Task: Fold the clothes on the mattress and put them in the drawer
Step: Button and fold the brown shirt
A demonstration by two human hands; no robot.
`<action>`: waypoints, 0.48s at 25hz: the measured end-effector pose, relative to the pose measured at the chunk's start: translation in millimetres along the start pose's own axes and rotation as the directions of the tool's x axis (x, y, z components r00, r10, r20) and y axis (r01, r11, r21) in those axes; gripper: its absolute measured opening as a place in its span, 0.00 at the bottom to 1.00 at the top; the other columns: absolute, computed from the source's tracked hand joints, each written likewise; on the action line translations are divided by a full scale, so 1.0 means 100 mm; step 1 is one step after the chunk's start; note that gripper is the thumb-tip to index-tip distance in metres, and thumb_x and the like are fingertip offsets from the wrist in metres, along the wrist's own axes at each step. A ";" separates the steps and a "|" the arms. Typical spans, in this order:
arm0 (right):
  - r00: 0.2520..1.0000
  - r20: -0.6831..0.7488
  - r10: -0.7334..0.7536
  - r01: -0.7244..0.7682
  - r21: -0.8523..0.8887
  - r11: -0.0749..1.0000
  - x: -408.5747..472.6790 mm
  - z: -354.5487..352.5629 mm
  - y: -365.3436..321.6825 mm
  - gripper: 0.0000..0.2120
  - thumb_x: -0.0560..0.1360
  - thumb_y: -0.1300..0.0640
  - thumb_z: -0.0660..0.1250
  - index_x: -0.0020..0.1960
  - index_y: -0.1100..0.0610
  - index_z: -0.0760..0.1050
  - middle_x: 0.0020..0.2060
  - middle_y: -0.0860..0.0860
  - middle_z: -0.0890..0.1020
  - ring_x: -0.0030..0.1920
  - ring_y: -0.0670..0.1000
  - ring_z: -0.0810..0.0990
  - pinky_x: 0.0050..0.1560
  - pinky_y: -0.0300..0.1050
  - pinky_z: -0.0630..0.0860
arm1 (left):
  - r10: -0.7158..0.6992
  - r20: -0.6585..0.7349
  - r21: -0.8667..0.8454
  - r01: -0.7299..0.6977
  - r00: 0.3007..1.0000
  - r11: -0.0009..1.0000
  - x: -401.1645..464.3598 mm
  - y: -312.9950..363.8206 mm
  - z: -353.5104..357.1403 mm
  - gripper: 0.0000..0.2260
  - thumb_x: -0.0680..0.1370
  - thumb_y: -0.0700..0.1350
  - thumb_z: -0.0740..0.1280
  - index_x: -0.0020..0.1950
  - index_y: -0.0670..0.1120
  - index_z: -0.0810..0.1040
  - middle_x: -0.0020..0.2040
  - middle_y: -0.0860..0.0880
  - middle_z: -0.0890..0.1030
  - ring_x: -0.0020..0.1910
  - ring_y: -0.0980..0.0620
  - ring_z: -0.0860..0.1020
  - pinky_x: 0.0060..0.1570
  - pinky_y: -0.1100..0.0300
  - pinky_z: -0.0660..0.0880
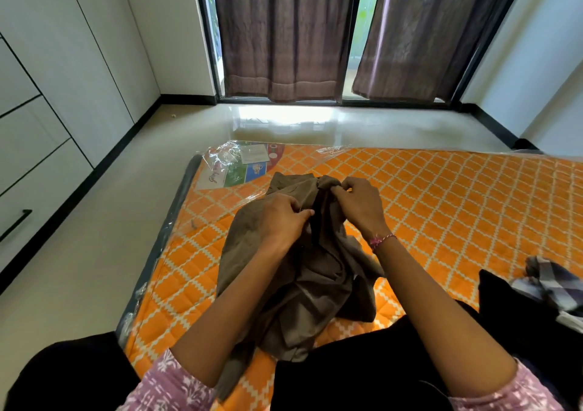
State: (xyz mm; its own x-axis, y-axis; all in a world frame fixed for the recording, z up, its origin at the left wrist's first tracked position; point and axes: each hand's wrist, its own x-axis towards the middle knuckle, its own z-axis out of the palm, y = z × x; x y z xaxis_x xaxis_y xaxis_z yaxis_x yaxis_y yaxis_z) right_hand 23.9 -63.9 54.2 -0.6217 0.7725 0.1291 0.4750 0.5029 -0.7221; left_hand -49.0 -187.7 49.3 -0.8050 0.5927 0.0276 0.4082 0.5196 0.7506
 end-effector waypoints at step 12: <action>0.991 0.017 -0.134 0.126 0.228 0.965 -0.39 0.14 -0.11 0.09 0.70 0.62 0.73 0.32 0.62 0.80 0.28 0.54 0.80 0.30 0.48 0.76 0.30 0.35 0.68 | 0.159 0.107 -0.179 -0.139 0.981 0.974 -0.03 -0.12 -0.12 0.07 0.76 0.38 0.67 0.45 0.34 0.80 0.43 0.36 0.80 0.43 0.44 0.79 0.49 0.46 0.75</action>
State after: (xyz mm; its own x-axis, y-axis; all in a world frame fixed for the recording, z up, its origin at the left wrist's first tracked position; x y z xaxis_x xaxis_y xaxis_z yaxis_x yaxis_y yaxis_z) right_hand 34.4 -105.1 47.9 -0.6899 0.6919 0.2131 0.2380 0.4947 -0.8359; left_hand -56.7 -203.0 48.3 -0.6786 0.7306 0.0758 0.4319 0.3135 0.8457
